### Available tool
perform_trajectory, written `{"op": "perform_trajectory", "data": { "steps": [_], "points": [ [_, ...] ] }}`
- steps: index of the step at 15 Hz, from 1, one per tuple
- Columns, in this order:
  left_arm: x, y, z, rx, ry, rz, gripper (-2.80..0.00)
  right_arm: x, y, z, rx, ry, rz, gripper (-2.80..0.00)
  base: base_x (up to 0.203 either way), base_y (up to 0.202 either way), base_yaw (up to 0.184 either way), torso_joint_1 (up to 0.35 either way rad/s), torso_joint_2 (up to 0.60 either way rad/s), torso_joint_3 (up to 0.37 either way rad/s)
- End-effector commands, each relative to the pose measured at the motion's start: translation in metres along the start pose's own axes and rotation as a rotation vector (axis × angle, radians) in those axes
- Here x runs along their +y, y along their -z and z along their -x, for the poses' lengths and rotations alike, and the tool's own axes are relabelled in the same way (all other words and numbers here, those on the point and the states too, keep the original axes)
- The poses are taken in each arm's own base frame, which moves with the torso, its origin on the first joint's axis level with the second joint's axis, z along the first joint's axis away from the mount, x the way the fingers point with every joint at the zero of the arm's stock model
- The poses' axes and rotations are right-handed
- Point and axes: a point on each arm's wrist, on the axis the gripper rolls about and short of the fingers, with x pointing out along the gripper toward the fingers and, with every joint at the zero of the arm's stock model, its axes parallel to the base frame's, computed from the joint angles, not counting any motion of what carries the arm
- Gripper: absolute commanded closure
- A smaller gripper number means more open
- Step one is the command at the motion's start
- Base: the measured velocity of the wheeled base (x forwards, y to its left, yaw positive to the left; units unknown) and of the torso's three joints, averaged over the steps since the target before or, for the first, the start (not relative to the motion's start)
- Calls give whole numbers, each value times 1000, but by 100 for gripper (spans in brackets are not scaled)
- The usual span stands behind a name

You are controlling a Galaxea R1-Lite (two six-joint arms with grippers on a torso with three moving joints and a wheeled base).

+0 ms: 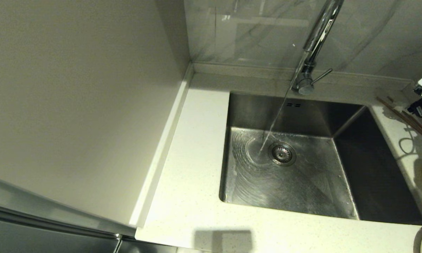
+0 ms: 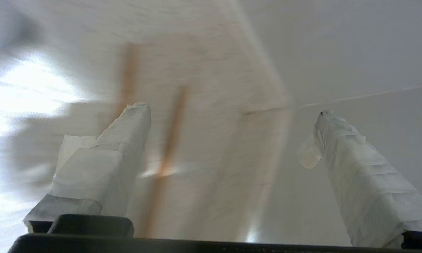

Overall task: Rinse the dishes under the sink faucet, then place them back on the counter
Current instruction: Pick up the chopsticks

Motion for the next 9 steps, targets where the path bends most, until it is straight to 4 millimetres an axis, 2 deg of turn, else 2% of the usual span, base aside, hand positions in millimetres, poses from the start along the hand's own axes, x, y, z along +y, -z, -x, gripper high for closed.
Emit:
{"op": "perform_trajectory", "data": {
  "steps": [1,3,7,8,9],
  "points": [
    [0,0,0,-2,-1,1,0,-7,-27,19,65,-80,-56,-280,0,0,0,0,0,0],
    [0,0,0,-2,-1,1,0,-4,-45,24,161,-106,-99,-280,0,0,0,0,0,0],
    [0,0,0,-2,-1,1,0,-5,-54,27,187,-89,-105,-280,0,0,0,0,0,0],
    [0,0,0,-2,-1,1,0,-5,-54,27,187,-89,-109,0,0,0,0,0,0,0],
    [0,0,0,-2,-1,1,0,-5,-54,27,188,-87,-113,0,0,0,0,0,0,0]
  ]
}}
